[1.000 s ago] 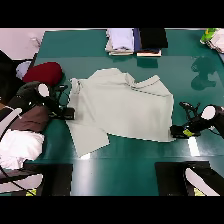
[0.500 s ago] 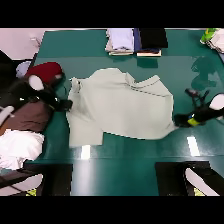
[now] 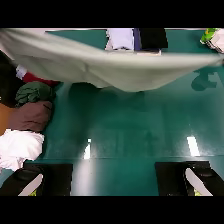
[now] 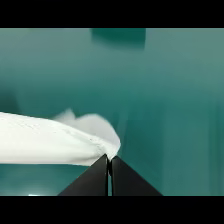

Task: Fold the shirts.

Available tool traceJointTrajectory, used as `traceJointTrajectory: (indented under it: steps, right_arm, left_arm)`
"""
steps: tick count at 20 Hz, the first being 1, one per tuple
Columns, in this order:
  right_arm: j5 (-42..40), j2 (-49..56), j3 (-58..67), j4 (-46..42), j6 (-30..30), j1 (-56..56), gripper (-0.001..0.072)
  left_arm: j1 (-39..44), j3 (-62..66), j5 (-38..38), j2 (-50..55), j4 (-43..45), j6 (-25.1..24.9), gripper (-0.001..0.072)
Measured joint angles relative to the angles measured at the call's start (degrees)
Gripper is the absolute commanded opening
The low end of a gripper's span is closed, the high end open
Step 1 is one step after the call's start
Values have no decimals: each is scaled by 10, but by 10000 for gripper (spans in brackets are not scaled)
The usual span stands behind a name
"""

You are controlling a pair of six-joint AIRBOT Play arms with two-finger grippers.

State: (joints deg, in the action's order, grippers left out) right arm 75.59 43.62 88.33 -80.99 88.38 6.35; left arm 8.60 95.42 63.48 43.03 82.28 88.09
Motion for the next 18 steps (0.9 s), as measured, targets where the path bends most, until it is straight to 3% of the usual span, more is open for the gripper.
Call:
traceJointTrajectory:
  steps: [6, 10, 15, 18]
  right_arm:
    - [-10, -16, 198, -52, 2, 0, 13]
    - [47, 39, 297, -79, 6, 0, 14]
    - [88, 123, 242, -86, 7, 0, 13]
    - [90, 189, 151, -87, 5, 0, 14]
  left_arm:
    - [0, 143, -40, -41, 13, 15, 26]
    - [0, 167, -30, -12, 30, 18, 27]
    - [1, 146, 89, 136, 43, 19, 28]
    - [0, 85, 115, 248, 42, 19, 28]
